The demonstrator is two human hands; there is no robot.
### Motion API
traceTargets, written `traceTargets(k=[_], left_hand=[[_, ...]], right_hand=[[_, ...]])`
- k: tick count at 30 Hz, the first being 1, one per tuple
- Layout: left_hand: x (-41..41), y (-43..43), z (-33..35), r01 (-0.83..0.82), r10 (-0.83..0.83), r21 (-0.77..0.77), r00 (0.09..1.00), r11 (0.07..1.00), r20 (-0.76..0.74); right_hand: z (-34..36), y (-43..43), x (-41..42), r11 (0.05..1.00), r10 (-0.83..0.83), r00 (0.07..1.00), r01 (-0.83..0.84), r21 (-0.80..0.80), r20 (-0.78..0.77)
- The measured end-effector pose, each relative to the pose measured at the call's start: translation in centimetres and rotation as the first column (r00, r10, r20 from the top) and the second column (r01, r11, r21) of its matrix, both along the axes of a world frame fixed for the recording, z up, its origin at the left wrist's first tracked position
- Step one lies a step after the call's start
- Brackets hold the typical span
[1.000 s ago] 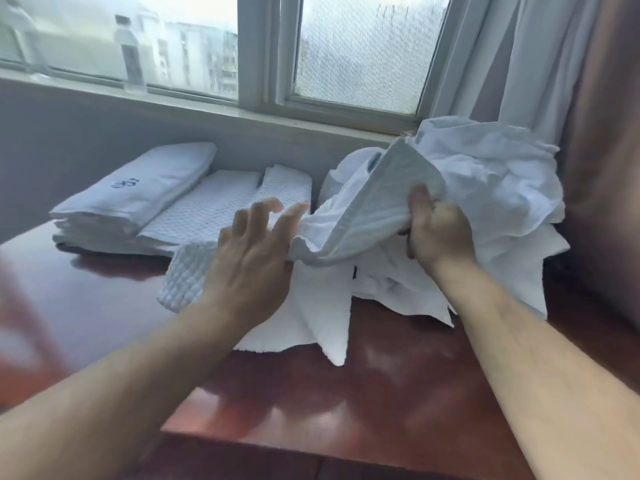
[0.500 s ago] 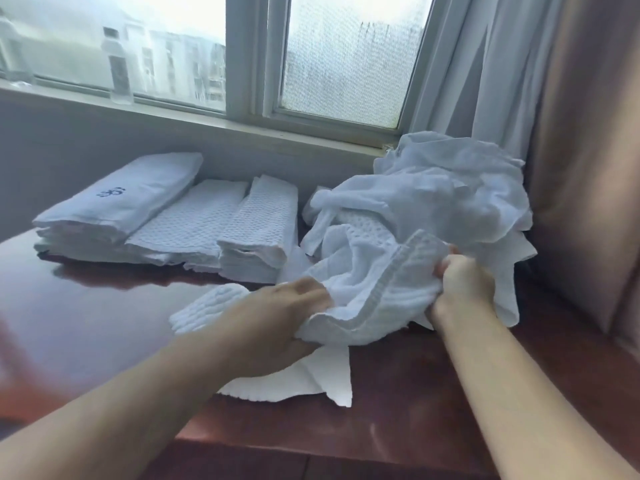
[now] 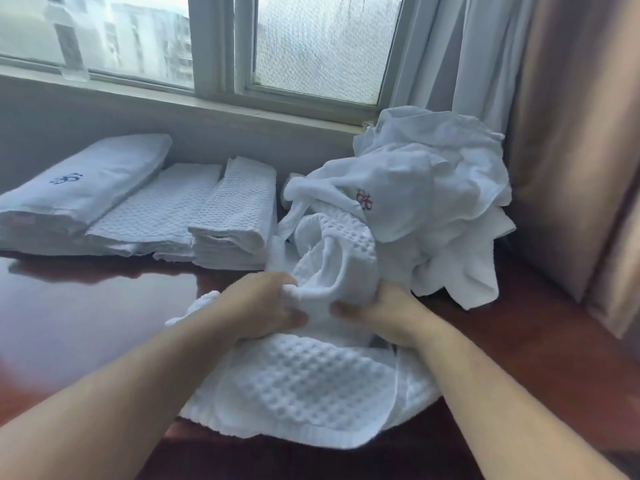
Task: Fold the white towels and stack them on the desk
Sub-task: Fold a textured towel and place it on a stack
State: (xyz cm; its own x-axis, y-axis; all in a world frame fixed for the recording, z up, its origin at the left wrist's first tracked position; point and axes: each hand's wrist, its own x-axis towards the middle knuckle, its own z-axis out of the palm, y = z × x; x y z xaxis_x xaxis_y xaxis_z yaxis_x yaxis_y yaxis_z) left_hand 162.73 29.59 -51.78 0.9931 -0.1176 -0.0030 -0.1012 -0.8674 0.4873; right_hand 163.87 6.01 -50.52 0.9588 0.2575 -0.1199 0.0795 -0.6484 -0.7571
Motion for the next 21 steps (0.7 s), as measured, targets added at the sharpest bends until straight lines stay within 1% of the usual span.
traceTargets(k=[1,2,3,4,5,6,7,8,9,10,11,12,13,14,15,16,17,18,19,20,21], left_hand=[[-0.3,0.1,-0.3,0.008,-0.006,-0.059,1.0,0.998,0.022],[-0.5,0.1,-0.4,0.016,-0.011,-0.101,0.999,0.995,0.049],[-0.9,0.3,-0.4,0.033,-0.02,-0.136,0.995,0.99,0.102],[-1.2,0.4,-0.4,0.064,-0.041,-0.155,0.988,0.986,0.15],[-1.8,0.3,-0.1,0.114,-0.084,-0.178,0.983,0.978,0.165],[-2.3,0.2,0.3,0.174,-0.148,-0.229,0.981,0.958,0.127],[-2.7,0.2,0.8,0.219,-0.219,-0.333,0.975,0.917,0.038],[-3.1,0.1,1.3,0.213,-0.288,-0.481,0.954,0.85,-0.086],[-3.4,0.1,1.8,0.154,-0.339,-0.595,0.917,0.789,-0.212],[-3.5,0.3,2.1,0.092,-0.374,-0.64,0.87,0.763,-0.322],[-3.3,0.6,2.3,0.066,-0.406,-0.639,0.821,0.766,-0.402],[-3.0,0.9,2.4,0.075,-0.429,-0.621,0.788,0.78,-0.442],[-2.5,0.9,2.4,0.099,-0.439,-0.608,0.783,0.788,-0.441],[-1.9,0.7,2.1,0.136,-0.409,-0.569,0.828,0.811,-0.384],[-1.1,0.4,1.7,0.169,-0.316,-0.451,0.908,0.876,-0.274],[-0.2,0.2,1.2,0.173,-0.208,-0.261,0.971,0.95,-0.114],[0.5,-0.2,0.7,0.162,-0.159,-0.079,0.987,0.984,0.036],[1.0,-0.8,0.1,0.156,-0.159,0.041,0.982,0.987,0.105],[1.5,-1.3,-0.6,0.166,-0.178,0.113,0.979,0.98,0.102],[2.1,-1.9,-1.1,0.174,-0.186,0.15,0.98,0.973,0.074],[2.6,-2.5,-1.5,0.171,-0.181,0.176,0.982,0.969,0.043]], right_hand=[[-1.0,0.5,0.0,0.998,-0.004,0.998,0.008,-0.067,0.056],[-1.8,0.9,0.1,0.995,-0.029,0.993,0.039,-0.091,0.115],[-2.3,1.1,0.3,0.996,-0.075,0.985,0.082,-0.038,0.154],[-2.5,1.0,0.4,0.99,-0.132,0.978,0.121,0.075,0.162],[-2.4,0.7,0.5,0.971,-0.184,0.969,0.153,0.183,0.167],[-2.2,0.5,0.6,0.952,-0.225,0.956,0.175,0.25,0.188],[-2.2,0.3,0.7,0.942,-0.259,0.939,0.195,0.273,0.225],[-2.3,0.1,0.7,0.932,-0.297,0.92,0.221,0.287,0.256],[-2.3,-0.2,0.7,0.918,-0.338,0.901,0.253,0.305,0.27],[-2.3,-0.6,0.8,0.898,-0.375,0.891,0.28,0.34,0.255],[-2.2,-1.0,1.1,0.874,-0.391,0.896,0.29,0.391,0.21],[-2.0,-1.7,1.5,0.853,-0.384,0.909,0.283,0.439,0.16],[-1.6,-2.5,1.9,0.846,-0.365,0.921,0.267,0.462,0.134],[-1.2,-3.3,2.5,0.86,-0.346,0.927,0.253,0.442,0.143],[-0.7,-4.2,3.0,0.898,-0.332,0.927,0.254,0.359,0.174],[-0.2,-5.1,3.5,0.939,-0.309,0.928,0.262,0.223,0.209],[0.2,-5.9,4.0,0.96,-0.28,0.929,0.277,0.048,0.241],[0.6,-6.5,4.4,0.941,-0.272,0.924,0.314,-0.126,0.27],[1.0,-6.8,4.4,0.888,-0.297,0.906,0.378,-0.261,0.3],[1.4,-6.7,4.2,0.82,-0.343,0.872,0.46,-0.342,0.349],[1.7,-6.3,3.7,0.761,-0.375,0.825,0.534,-0.367,0.424]])
